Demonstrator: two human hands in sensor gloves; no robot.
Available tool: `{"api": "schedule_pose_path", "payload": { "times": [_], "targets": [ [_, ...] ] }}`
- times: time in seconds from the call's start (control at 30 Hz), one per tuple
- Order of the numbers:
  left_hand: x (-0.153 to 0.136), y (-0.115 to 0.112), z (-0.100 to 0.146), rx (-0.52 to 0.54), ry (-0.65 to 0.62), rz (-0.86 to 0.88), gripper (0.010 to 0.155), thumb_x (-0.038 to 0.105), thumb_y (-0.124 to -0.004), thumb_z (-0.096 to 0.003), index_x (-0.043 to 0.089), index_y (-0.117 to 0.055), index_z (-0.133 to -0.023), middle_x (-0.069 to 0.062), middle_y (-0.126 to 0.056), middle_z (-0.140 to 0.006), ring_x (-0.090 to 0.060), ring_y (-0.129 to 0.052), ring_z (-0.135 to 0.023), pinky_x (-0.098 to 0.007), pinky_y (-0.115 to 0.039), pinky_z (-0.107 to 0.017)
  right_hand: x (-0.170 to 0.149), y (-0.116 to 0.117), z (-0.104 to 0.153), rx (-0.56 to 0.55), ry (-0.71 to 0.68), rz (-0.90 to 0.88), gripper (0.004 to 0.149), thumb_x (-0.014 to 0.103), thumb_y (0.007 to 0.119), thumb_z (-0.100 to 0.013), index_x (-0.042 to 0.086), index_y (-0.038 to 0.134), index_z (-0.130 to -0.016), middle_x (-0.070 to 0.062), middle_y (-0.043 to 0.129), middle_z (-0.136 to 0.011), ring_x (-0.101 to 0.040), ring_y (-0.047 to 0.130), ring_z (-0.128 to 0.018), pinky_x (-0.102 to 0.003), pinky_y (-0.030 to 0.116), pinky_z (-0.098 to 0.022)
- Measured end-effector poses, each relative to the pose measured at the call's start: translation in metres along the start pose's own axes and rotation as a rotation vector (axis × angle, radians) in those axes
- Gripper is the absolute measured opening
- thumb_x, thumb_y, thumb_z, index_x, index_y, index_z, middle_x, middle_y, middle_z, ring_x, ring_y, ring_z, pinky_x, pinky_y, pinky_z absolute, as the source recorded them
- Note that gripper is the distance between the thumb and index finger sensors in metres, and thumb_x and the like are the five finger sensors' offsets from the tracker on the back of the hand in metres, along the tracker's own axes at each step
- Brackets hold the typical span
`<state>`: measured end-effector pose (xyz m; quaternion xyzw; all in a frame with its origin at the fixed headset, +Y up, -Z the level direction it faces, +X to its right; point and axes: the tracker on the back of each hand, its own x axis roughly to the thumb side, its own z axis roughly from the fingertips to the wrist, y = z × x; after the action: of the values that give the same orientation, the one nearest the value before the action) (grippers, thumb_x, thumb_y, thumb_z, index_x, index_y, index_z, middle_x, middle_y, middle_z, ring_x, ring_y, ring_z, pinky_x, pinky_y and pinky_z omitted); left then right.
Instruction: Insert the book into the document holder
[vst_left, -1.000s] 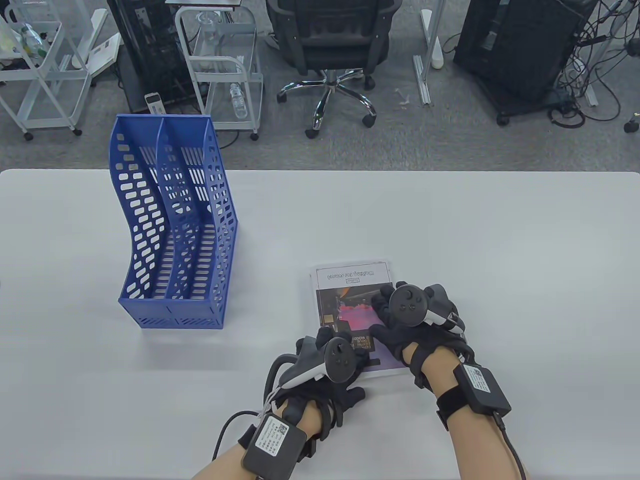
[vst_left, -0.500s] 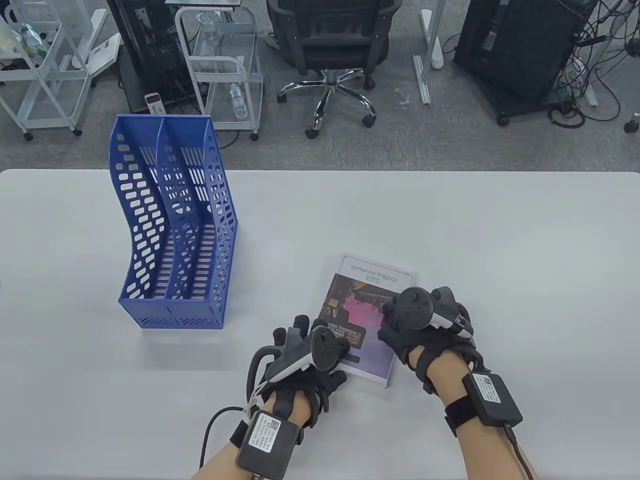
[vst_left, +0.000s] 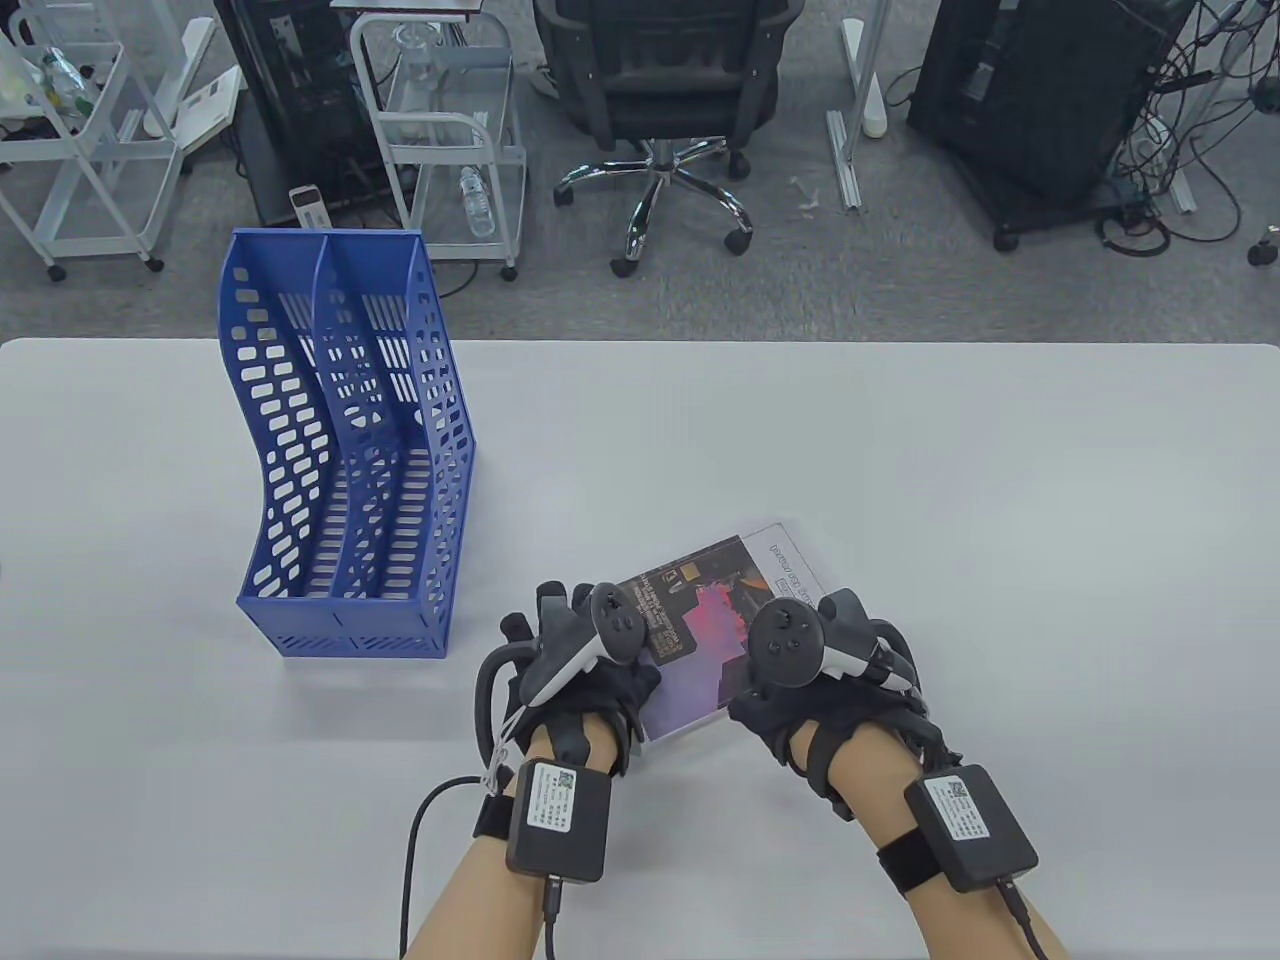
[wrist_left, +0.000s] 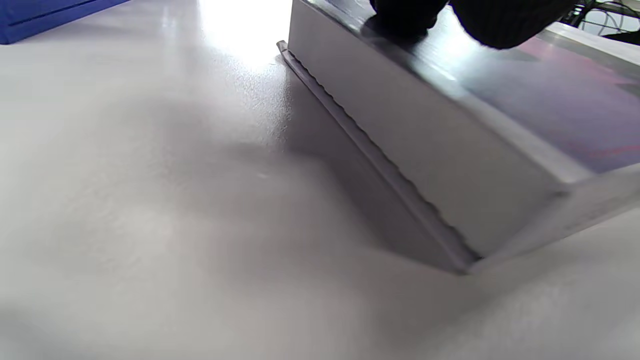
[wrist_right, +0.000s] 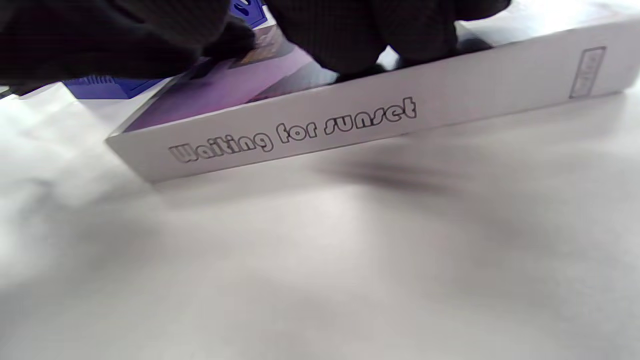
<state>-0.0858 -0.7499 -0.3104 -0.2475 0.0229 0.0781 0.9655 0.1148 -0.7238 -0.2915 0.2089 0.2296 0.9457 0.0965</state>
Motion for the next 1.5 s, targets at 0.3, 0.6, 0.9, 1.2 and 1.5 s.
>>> {"api": "schedule_pose_path", "payload": {
  "times": [0.3, 0.6, 0.9, 1.2, 1.5],
  "targets": [
    [0.002, -0.008, -0.016, 0.020, -0.011, 0.066, 0.065, 0.064, -0.062, -0.0424, 0.059, -0.036, -0.102, 0.015, -0.013, -0.117, -0.022, -0.002, -0.109, -0.060, -0.011, -0.073, 0.016, 0.001, 0.004, 0.047, -0.058, -0.016, 0.067, 0.049, 0.070, -0.046, -0.009, 0.076, -0.080, -0.038, 0.074, -0.082, -0.060, 0.064, -0.082, -0.074, 0.058, -0.053],
    [0.000, -0.005, -0.008, 0.048, -0.072, 0.089, 0.071, 0.064, -0.063, -0.0422, 0.051, -0.033, -0.105, 0.014, -0.010, -0.116, -0.022, -0.001, -0.109, -0.060, -0.011, -0.073, 0.017, -0.008, 0.006, -0.082, -0.107, 0.034, 0.066, 0.051, 0.068, -0.046, -0.005, 0.078, -0.080, -0.036, 0.086, -0.079, -0.058, 0.077, -0.080, -0.072, 0.062, -0.052],
    [0.001, 0.030, 0.057, 0.082, -0.236, 0.207, 0.067, 0.064, -0.065, -0.0423, 0.026, -0.073, -0.098, -0.005, -0.081, -0.100, -0.033, -0.074, -0.100, -0.058, -0.026, -0.076, -0.047, -0.021, 0.002, -0.374, -0.036, -0.056, 0.070, 0.052, 0.069, -0.045, 0.006, 0.053, -0.096, -0.028, 0.051, -0.104, -0.057, 0.045, -0.095, -0.075, 0.045, -0.061],
    [0.018, -0.006, 0.049, -0.262, -0.263, 0.193, 0.069, 0.066, -0.064, -0.0419, 0.025, -0.076, -0.096, -0.005, -0.087, -0.095, -0.034, -0.091, -0.085, -0.059, -0.050, -0.073, -0.101, -0.001, -0.011, -0.290, 0.130, -0.088, 0.075, 0.052, 0.067, -0.046, 0.012, 0.031, -0.099, -0.018, 0.025, -0.108, -0.052, 0.020, -0.098, -0.076, 0.032, -0.062],
    [0.013, -0.012, 0.042, -0.233, -0.230, 0.191, 0.071, 0.066, -0.064, -0.0420, 0.028, -0.066, -0.102, -0.003, -0.074, -0.106, -0.034, -0.076, -0.100, -0.061, -0.044, -0.074, -0.079, 0.006, -0.023, -0.219, 0.113, -0.037, 0.073, 0.052, 0.067, -0.046, 0.010, 0.041, -0.098, -0.020, 0.034, -0.107, -0.049, 0.026, -0.098, -0.074, 0.035, -0.061]
  ]
}}
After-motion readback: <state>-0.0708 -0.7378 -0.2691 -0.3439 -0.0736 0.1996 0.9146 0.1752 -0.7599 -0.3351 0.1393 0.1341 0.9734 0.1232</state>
